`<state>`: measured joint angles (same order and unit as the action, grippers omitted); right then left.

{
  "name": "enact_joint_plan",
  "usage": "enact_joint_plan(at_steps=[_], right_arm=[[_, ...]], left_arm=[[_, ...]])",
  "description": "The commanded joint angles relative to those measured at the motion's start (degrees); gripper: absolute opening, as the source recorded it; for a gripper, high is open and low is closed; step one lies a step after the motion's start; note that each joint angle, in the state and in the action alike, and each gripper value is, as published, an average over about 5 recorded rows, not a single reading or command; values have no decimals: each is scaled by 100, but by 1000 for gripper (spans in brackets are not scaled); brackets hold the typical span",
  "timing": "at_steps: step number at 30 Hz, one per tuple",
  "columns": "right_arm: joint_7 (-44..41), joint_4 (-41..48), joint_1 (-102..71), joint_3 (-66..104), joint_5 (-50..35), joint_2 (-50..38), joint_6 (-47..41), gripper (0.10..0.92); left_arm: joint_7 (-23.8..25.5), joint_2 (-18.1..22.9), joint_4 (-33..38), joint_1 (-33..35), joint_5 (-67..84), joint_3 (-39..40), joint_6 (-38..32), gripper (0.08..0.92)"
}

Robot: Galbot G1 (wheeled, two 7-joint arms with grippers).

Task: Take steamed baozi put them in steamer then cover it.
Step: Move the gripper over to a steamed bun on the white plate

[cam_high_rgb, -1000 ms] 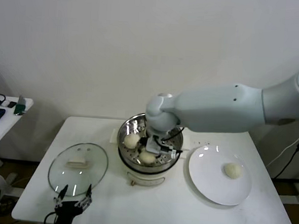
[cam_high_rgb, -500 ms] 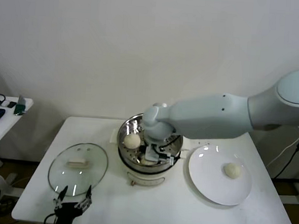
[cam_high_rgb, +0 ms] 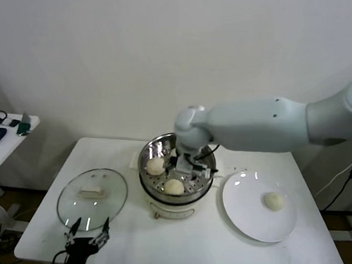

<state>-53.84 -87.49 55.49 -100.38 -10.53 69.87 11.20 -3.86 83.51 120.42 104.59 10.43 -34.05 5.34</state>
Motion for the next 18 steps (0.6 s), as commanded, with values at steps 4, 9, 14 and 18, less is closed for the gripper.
enact_joint_plan(at_steps=[4, 9, 14, 18], right_arm=[[-441, -50, 1988, -2206, -2130, -2531, -1463, 823], [-99, -58, 1235, -2304, -1598, -3760, -2115, 823], [102, 334, -393, -1207, -1015, -4384, -2346, 823], [231, 883, -1861, 20, -635, -4384, -2371, 823]], left_arm=[[18, -36, -100, -104, -45, 91, -32, 823], [53, -8, -61, -130, -68, 109, -52, 823], [86, 47, -27, -118, -124, 95, -68, 823], [95, 115, -33, -68, -196, 60, -97, 823]])
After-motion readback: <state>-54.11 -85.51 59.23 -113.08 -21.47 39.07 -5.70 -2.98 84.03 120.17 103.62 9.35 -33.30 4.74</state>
